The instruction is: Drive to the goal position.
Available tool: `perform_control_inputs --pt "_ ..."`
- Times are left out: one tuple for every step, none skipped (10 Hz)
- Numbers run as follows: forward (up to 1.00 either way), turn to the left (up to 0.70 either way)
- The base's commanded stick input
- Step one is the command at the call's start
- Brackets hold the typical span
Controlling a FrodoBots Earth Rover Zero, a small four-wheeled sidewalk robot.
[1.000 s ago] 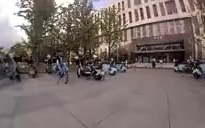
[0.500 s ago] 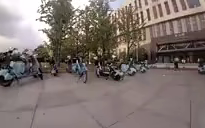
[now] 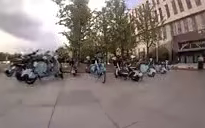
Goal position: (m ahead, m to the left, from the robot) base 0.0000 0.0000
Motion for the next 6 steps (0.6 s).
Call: perform_control_inputs --pt "0.0 0.45" --pt "0.0 0.45" --pt "0.0 0.45" --pt "0.0 0.45" --pt "0.0 0.45" --pt "0.0 0.45"
